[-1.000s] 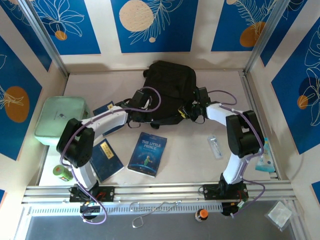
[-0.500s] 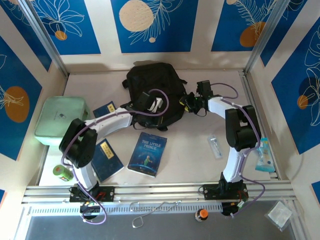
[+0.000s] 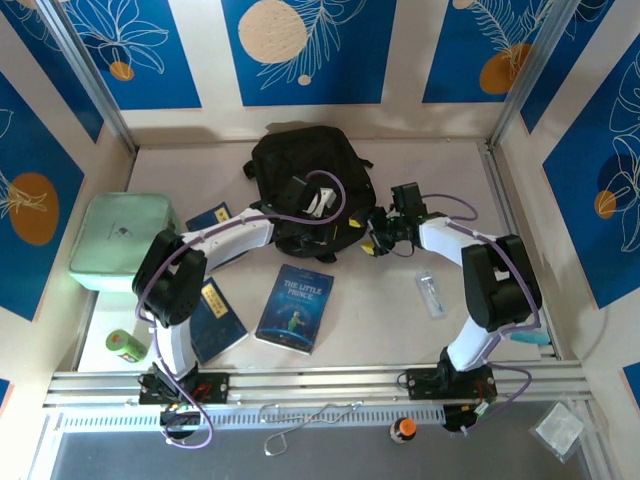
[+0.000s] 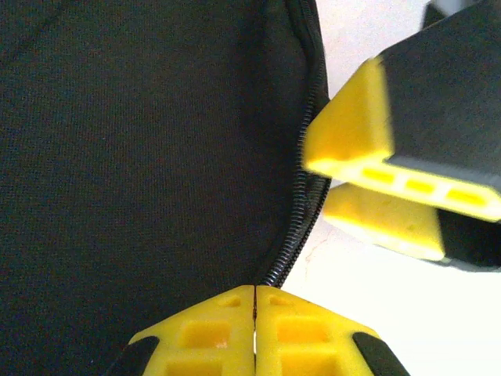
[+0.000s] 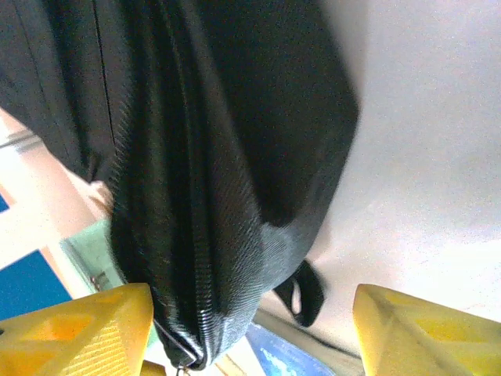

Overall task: Pack the student bag
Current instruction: Unzip the student bag at the top-center of the table.

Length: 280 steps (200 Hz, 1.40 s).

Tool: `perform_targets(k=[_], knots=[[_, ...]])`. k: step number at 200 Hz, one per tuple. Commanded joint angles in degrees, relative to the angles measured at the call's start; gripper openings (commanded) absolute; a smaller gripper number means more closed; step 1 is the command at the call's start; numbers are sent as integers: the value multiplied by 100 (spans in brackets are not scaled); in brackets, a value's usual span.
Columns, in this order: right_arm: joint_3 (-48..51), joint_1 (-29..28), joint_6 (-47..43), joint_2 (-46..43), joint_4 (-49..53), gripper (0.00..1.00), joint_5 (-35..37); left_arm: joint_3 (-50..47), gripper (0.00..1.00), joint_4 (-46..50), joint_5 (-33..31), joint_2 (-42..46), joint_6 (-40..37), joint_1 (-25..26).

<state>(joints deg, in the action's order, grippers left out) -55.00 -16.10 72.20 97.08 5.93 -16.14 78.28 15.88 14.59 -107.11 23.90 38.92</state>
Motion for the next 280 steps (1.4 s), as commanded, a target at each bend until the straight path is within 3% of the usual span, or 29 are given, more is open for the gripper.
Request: perform_targets(k=[1, 29, 50, 75, 97, 147, 200, 217, 249, 280], knots=[[-161, -119, 419, 281, -246, 68, -205, -137, 0, -143, 149, 174, 20, 28], [-199, -220, 533, 509, -336, 63, -182, -346, 0, -81, 56, 325, -17, 28], [-195, -245, 490, 540, -312, 54, -123, -446, 0, -70, -20, 399, -21, 28], [-132, -262, 388, 347, -266, 51, 27, -442, 0, -24, -87, 401, -35, 28], [-44, -271, 214, -51, -63, 53, 413, -425, 0, -29, -114, 393, -26, 28], [102, -418, -125, -777, 450, 74, 1387, -428, 0, -25, -126, 356, -32, 19], [-476, -701, -111, -115, 846, 73, 1338, -467, 0, -37, -136, 366, -17, 20], [-623, -795, -125, 65, 885, 67, 1345, -491, 0, -11, -173, 379, -17, 20], [-732, -877, -305, 213, 819, 35, 1456, -485, 0, 344, -580, 503, -138, 15], [-727, -858, -415, 140, 951, 20, 1652, -598, 0, 729, -1096, 786, -278, 10]])
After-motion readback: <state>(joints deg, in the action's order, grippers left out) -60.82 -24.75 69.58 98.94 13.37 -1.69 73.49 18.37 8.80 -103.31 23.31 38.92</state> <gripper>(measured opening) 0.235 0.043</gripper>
